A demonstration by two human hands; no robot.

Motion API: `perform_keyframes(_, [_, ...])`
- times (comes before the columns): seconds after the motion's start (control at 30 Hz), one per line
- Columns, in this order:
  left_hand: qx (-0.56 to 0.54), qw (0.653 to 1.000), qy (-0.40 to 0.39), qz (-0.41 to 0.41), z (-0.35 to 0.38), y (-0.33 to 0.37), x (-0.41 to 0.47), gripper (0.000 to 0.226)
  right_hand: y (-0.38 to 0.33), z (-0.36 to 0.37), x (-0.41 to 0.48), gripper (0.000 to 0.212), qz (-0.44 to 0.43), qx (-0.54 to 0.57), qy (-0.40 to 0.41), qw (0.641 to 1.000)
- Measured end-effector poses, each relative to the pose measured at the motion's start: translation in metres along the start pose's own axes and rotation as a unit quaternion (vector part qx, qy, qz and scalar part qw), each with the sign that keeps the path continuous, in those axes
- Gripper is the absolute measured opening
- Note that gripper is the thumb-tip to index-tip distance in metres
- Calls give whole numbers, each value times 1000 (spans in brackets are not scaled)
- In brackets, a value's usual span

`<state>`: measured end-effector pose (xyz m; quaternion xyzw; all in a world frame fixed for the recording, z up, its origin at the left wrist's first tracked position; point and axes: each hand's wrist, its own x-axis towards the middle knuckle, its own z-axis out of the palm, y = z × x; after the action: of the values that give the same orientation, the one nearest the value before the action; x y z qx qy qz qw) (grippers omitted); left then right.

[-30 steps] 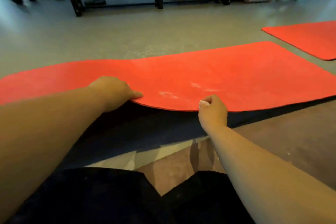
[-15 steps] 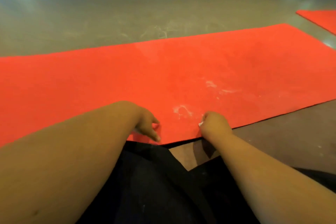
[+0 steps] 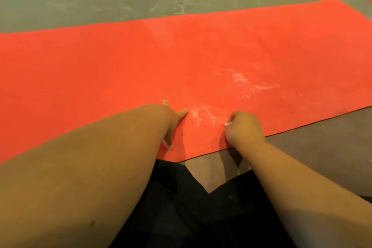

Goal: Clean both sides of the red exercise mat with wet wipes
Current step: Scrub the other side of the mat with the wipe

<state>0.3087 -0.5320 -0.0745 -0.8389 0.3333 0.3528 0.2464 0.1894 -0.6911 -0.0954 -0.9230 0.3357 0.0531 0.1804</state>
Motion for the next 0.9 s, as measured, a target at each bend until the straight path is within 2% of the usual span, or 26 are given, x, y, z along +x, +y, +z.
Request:
perform_keyframes(0.13, [17, 1000, 4, -11, -7, 5, 4, 136, -40, 26, -36, 21, -138, 19, -94, 986])
perform_keyframes(0.2, [30, 999, 8, -13, -11, 4, 3, 137, -44, 32, -43, 21, -170, 22, -129, 977])
perform_keyframes(0.3, [49, 999, 18, -8, -13, -2, 0, 131, -16, 16, -20, 21, -95, -24, -112, 989])
perform_keyframes(0.4, [61, 998, 34, 1, -12, -10, 1, 116, 26, -12, 4, 19, -9, -66, -55, 996])
perform_keyframes(0.47, [70, 997, 44, -6, -11, -14, 5, 112, 30, -15, 4, 18, -11, -56, -47, 997])
perform_keyframes(0.53, [86, 995, 55, -11, -12, -13, 9, 120, 6, -2, -11, 19, -60, -17, -69, 996])
perform_keyframes(0.6, [89, 995, 53, -8, -14, -10, 13, 126, -30, 22, -32, 20, -150, 29, -118, 981])
perform_keyframes(0.67, [74, 996, 45, -5, -16, -5, 14, 126, -57, 38, -51, 21, -238, 36, -145, 960])
perform_keyframes(0.7, [69, 996, 47, -4, -16, -4, 14, 125, -62, 41, -52, 21, -253, 30, -140, 957])
perform_keyframes(0.8, [35, 997, 58, -24, -13, -14, 16, 130, -41, 32, -32, 19, -180, -7, -136, 974])
perform_keyframes(0.9, [-14, 998, 54, -34, -9, -27, 19, 129, 6, 5, 5, 19, -52, -33, -45, 997])
